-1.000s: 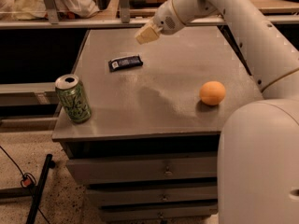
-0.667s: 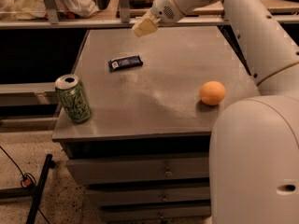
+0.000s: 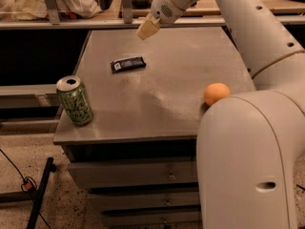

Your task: Move rxbar blueberry near orange

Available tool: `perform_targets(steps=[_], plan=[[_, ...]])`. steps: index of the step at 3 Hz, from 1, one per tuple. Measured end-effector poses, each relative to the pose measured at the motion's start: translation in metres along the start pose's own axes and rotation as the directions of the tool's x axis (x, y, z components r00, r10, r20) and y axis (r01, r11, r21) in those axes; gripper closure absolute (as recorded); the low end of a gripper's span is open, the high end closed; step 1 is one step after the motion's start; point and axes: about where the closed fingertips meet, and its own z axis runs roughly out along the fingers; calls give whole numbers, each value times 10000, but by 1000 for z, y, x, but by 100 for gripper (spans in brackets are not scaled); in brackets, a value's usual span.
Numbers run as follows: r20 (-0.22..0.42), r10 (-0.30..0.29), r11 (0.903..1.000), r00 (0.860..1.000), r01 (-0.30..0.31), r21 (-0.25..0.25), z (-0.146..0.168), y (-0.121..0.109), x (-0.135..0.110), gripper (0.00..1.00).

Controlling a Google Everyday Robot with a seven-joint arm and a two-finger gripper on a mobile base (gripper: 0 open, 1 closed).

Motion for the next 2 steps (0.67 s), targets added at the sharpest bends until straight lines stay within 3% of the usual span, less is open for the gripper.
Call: perform_targets(steps=[1, 2], plan=[[-393, -63, 9999, 9992, 66, 79, 6, -4, 8, 36], [-413, -369, 9991, 9985, 360, -233, 16, -1, 13, 14]])
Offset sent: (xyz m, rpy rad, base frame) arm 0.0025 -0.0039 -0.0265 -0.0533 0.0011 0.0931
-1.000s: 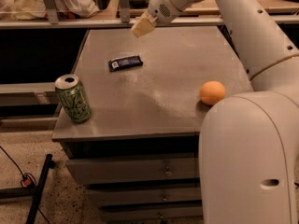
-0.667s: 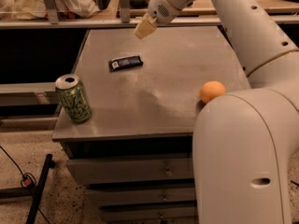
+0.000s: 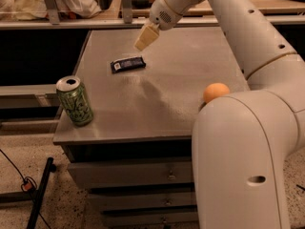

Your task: Move rxbar blueberry near orange

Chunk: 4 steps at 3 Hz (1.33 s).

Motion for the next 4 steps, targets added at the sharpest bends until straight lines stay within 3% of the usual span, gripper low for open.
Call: perform_targets(steps=[1, 2, 4], plan=[[105, -179, 9983, 9998, 184, -544, 15, 4, 8, 0], [-4, -314, 9948, 9995, 312, -973, 33, 7, 15, 0], [-319, -544, 9907, 9980, 500, -1268, 58, 8, 24, 0]])
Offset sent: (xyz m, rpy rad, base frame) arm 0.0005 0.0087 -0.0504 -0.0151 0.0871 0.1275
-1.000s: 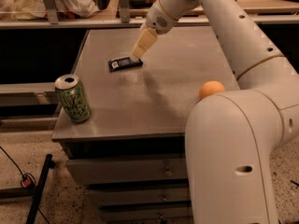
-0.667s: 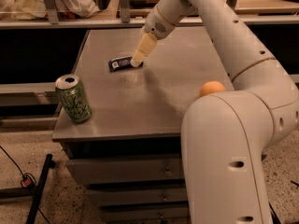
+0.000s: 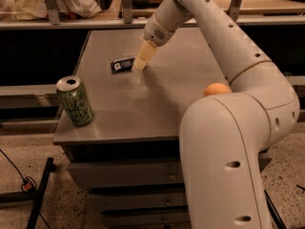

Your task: Move rxbar blueberry near orange

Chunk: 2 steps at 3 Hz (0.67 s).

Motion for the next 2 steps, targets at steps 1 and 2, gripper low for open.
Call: perform_targets(steps=[1, 2], plan=[[-25, 64, 9997, 10000, -64, 243, 6, -4, 2, 0], [197, 212, 9986, 9996, -222, 479, 9, -8, 2, 0]])
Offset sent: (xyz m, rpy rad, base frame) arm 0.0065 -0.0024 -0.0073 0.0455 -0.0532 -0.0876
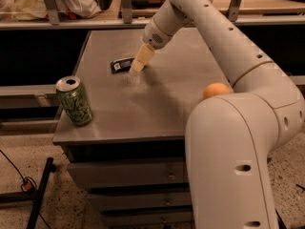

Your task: Move rxbar blueberry near orange

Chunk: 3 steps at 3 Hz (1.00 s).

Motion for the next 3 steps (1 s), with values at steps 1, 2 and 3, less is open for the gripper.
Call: perform_targets(steps=[1, 2, 3], plan=[[448, 211, 9998, 9988, -211, -1, 1, -1, 0, 0], [1110, 402, 9992, 9930, -393, -108, 0, 0, -2, 0], [1583, 426, 9989, 9865, -393, -237, 1, 1, -4, 0]])
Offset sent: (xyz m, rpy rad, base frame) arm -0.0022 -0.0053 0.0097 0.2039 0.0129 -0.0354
